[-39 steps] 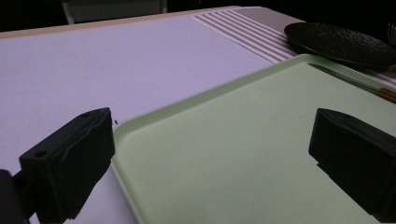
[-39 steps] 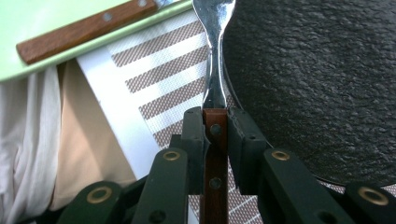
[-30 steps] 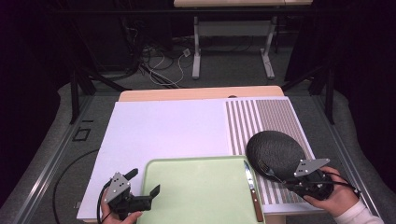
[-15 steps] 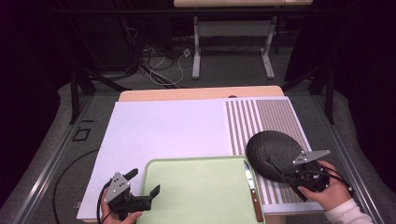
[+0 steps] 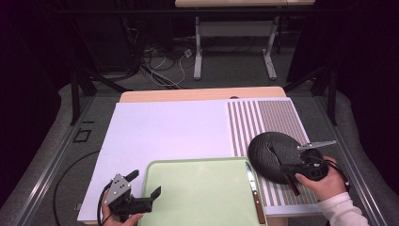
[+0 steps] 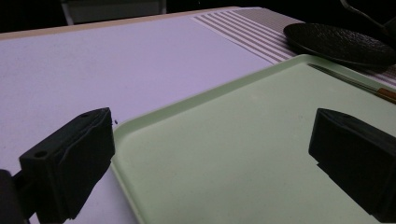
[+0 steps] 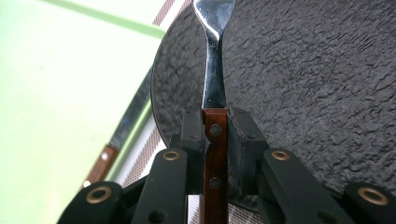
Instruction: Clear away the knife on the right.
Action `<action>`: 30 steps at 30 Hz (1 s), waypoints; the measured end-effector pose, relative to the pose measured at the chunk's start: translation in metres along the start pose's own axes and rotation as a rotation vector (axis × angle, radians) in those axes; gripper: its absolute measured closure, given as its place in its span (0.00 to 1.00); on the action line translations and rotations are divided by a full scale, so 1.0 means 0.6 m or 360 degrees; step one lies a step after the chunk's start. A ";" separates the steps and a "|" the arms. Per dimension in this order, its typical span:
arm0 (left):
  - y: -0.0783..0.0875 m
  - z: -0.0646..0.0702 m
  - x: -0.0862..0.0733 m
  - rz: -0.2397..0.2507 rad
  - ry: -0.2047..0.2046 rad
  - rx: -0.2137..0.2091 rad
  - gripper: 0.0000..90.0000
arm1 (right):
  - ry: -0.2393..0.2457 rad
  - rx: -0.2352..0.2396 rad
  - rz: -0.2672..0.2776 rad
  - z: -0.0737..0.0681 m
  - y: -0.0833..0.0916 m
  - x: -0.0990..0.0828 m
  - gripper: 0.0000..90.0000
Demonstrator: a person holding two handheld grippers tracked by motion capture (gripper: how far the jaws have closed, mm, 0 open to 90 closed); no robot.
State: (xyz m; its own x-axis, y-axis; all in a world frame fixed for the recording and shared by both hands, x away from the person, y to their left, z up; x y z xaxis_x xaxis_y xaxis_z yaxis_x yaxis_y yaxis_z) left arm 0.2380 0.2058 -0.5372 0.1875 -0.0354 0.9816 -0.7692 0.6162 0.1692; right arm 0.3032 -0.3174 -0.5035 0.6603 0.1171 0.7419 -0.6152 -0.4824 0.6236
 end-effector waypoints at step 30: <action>0.002 0.001 0.001 0.0005 -0.0008 -0.0011 0.01 | -0.0187 0.0152 0.0161 -0.102 0.016 -0.019 0.86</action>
State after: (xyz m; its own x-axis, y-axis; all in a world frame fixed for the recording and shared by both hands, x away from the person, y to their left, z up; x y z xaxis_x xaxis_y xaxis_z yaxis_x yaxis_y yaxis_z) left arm 0.2368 0.2059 -0.5363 0.1817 -0.0375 0.9826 -0.7655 0.6218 0.1653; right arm 0.2634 -0.2701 -0.4907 0.6464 -0.0355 0.7622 -0.6408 -0.5675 0.5170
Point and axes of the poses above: each handheld gripper's, and its own axes: y roughly backward along the jaws, x roughly out of its top, z roughly to its right, the point moved 2 cm from there along -y, roughly forward along the jaws, and after that the axes turned 13 degrees about z, right-handed, at the moved point
